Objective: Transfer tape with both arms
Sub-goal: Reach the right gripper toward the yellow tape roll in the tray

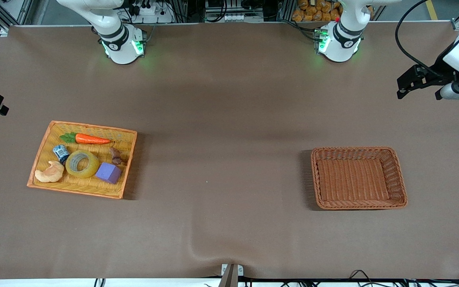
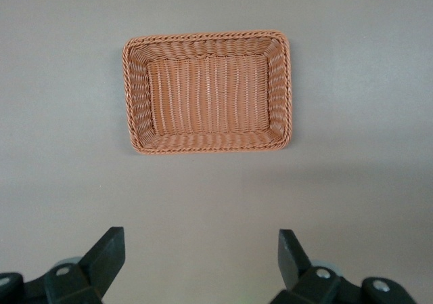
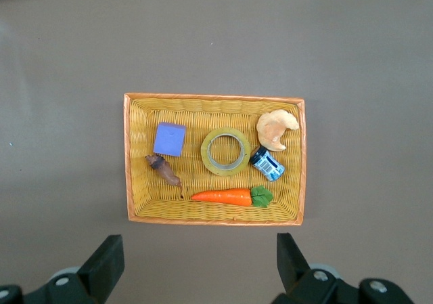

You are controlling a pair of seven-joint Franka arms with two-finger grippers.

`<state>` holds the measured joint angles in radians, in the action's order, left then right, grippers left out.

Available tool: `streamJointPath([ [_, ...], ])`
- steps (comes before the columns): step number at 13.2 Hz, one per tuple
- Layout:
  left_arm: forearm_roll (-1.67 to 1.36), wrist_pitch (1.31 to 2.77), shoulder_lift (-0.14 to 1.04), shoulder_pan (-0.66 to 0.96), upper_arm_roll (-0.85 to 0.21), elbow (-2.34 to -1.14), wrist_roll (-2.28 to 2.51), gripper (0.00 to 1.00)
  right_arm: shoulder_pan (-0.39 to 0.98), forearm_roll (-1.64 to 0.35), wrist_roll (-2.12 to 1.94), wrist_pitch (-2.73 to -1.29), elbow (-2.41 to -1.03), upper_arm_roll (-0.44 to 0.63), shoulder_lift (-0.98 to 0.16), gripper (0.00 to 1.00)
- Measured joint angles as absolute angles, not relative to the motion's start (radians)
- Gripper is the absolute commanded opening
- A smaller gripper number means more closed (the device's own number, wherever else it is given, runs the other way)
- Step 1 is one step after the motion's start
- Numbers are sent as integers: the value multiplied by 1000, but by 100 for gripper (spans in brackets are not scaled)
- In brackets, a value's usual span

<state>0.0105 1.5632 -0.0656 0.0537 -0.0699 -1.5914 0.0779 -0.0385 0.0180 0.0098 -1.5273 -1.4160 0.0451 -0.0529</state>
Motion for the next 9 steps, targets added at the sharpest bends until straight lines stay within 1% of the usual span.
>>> streamJointPath([
  [9, 11, 1563, -79, 54, -70, -1587, 76, 100, -2, 18, 10, -1500, -1426, 39, -53, 100],
])
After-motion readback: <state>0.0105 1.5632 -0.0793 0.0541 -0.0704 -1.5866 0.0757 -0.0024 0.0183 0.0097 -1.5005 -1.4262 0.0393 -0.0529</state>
